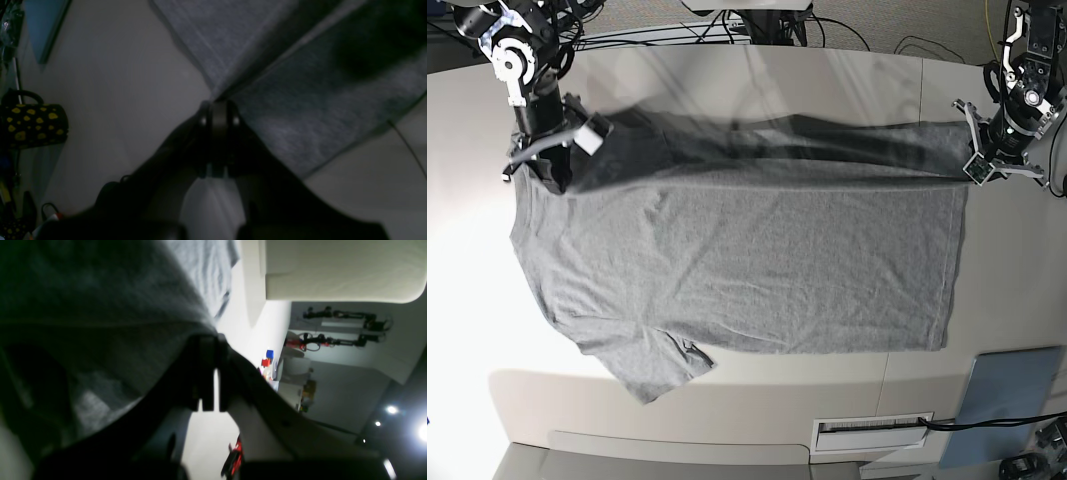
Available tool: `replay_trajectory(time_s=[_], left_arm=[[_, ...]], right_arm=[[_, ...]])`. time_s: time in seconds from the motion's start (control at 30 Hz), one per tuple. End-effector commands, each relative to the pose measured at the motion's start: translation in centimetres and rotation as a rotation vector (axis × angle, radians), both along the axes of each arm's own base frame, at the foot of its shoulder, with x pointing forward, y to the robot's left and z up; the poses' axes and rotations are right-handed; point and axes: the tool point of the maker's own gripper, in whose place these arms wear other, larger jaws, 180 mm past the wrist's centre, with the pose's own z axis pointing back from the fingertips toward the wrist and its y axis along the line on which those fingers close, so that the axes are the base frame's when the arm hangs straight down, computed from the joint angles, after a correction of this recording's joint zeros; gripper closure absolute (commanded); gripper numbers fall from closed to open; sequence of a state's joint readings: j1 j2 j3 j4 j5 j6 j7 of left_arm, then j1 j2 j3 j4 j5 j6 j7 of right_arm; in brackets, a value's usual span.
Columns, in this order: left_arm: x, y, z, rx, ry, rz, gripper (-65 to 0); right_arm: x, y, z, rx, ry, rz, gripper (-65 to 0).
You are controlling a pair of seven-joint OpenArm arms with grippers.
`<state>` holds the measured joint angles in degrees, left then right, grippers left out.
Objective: Fold the T-shirt properly
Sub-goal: 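Lay the lifted shoulder edge down across the shirt body with both grippers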
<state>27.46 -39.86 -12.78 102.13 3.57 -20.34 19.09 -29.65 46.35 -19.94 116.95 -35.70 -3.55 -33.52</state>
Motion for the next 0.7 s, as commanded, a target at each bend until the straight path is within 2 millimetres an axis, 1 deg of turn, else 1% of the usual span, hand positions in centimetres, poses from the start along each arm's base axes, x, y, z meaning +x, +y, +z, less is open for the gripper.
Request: replay_trajectory(time_s=[0.0, 0.13, 0.23, 0.47, 0.53, 0.67], left_arm=[[1.0, 0.6, 1.3, 0.02, -0.048, 0.0, 0.0], [1.1, 0.5, 1.4, 0.02, -0.049, 0.0, 0.0], [1.3, 0.5, 1.6, 0.02, -0.056, -0.001, 0.0], [3.8, 0.5, 3.2, -0.008, -0.123, 0.009, 0.0], [4.2, 0.7, 3.3, -0.028, -0.129, 0.022, 0.0], [4.1, 1.4, 2.7, -0.029, -0.113, 0.043, 0.0]], right_arm=[[1.1, 0.1, 1.5, -0.004, -0.057, 0.018, 0.0], [2.6, 0.5, 2.5, 0.03, -0.08, 0.027, 0.0], [3.2, 0.6, 3.0, 0.056, -0.091, 0.023, 0.0], [3.2, 0.7, 2.7, 0.066, -0.073, 0.025, 0.0], [3.2, 0.7, 2.7, 0.065, -0.073, 0.024, 0.0], [3.2, 0.7, 2.7, 0.064, -0.073, 0.021, 0.0]])
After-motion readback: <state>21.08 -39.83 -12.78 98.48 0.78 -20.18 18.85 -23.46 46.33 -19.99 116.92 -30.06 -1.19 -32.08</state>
